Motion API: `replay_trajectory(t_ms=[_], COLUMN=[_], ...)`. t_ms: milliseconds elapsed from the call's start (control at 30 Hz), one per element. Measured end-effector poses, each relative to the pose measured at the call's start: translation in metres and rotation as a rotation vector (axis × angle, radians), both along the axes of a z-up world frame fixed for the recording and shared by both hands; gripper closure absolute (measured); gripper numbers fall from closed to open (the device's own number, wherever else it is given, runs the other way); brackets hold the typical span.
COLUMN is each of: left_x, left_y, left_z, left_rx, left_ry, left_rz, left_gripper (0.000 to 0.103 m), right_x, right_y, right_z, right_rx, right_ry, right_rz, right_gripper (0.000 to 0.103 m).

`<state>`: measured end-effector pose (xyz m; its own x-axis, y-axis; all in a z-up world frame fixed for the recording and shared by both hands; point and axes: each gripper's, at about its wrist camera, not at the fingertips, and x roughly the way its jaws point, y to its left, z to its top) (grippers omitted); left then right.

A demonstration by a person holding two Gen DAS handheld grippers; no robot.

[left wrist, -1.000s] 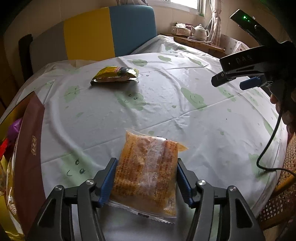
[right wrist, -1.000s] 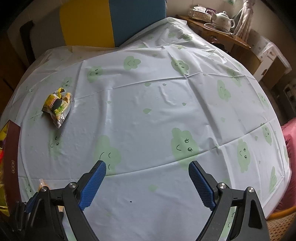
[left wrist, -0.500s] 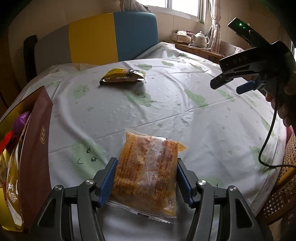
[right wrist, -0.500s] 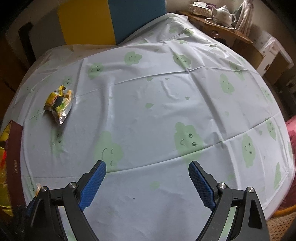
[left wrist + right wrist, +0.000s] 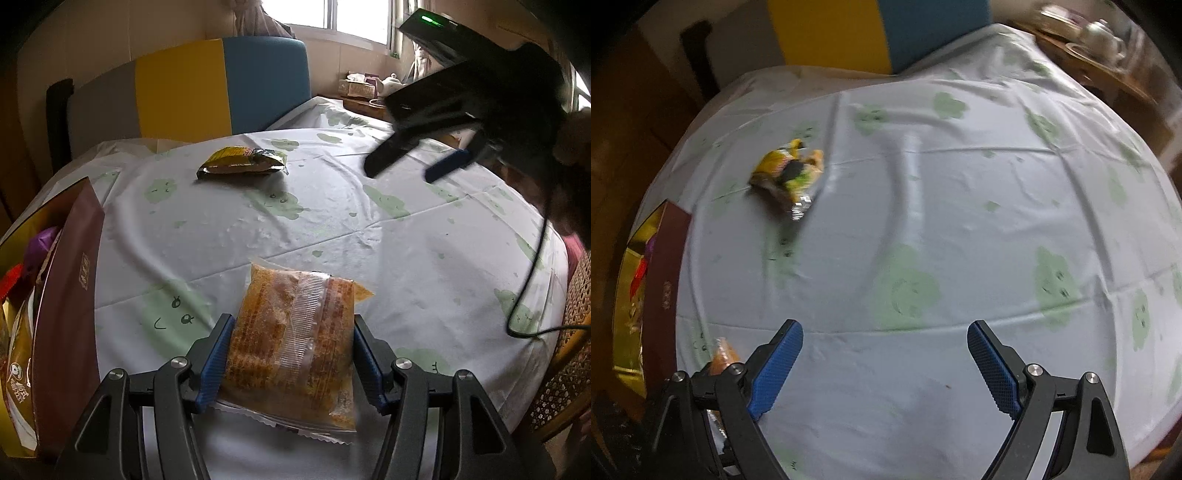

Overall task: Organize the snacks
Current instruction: 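Hold the cake bag with the left gripper while the right grasps the yellow wrapper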

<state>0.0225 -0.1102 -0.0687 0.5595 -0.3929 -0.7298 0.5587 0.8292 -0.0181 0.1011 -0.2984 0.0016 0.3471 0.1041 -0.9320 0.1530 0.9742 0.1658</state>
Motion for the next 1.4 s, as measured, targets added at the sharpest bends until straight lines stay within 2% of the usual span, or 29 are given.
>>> replay_trajectory(t_ms=[133, 400, 533, 633, 667, 700, 733, 800, 933, 1067, 1167, 1267, 1400], left_x=[-0.001, -0.003, -0.004, -0.003, -0.003, -0.003, -0.004, -0.003, -0.002, 0.0, -0.001, -0.002, -0.003], left_y=[0.002, 0.004, 0.004, 0.004, 0.004, 0.004, 0.004, 0.004, 0.004, 0.004, 0.004, 0.002, 0.001], left_z=[0.0, 0.0, 0.0, 0.0, -0.001, -0.001, -0.001, -0.001, -0.001, -0.001, -0.001, -0.001, -0.001], left_rx=[-0.011, -0.032, -0.039, -0.041, -0.042, -0.042, -0.042, -0.041, -0.04, -0.041, -0.044, -0.034, -0.028], left_ry=[-0.003, -0.01, -0.012, -0.014, -0.014, -0.016, -0.016, -0.02, -0.02, -0.019, -0.021, -0.026, -0.027], left_rz=[-0.002, -0.004, -0.004, -0.004, -0.004, -0.005, -0.004, -0.003, -0.003, -0.002, 0.003, 0.004, 0.006], left_gripper=[0.04, 0.04, 0.04, 0.04, 0.04, 0.04, 0.04, 0.04, 0.04, 0.04, 0.04, 0.04, 0.04], right_x=[0.023, 0.1, 0.141, 0.158, 0.163, 0.164, 0.163, 0.157, 0.129, 0.08, 0.037, 0.003, -0.013], right_y=[0.022, 0.089, 0.11, 0.116, 0.117, 0.116, 0.114, 0.112, 0.102, 0.076, 0.046, 0.029, 0.024], right_z=[0.005, 0.012, -0.004, -0.019, -0.026, -0.029, -0.032, -0.031, -0.024, -0.021, -0.024, -0.021, -0.021], right_rx=[-0.028, -0.193, -0.265, -0.315, -0.316, -0.317, -0.318, -0.309, -0.29, -0.263, -0.202, -0.175, -0.173], right_ry=[-0.031, -0.138, -0.12, -0.094, -0.08, -0.068, -0.054, -0.052, -0.012, 0.063, 0.118, 0.097, 0.032], right_rz=[0.098, 0.37, 0.45, 0.466, 0.467, 0.468, 0.474, 0.478, 0.473, 0.439, 0.344, 0.277, 0.274], right_gripper=[0.013, 0.015, 0.015, 0.015, 0.017, 0.044, 0.066, 0.077, 0.079, 0.079, 0.079, 0.078, 0.075])
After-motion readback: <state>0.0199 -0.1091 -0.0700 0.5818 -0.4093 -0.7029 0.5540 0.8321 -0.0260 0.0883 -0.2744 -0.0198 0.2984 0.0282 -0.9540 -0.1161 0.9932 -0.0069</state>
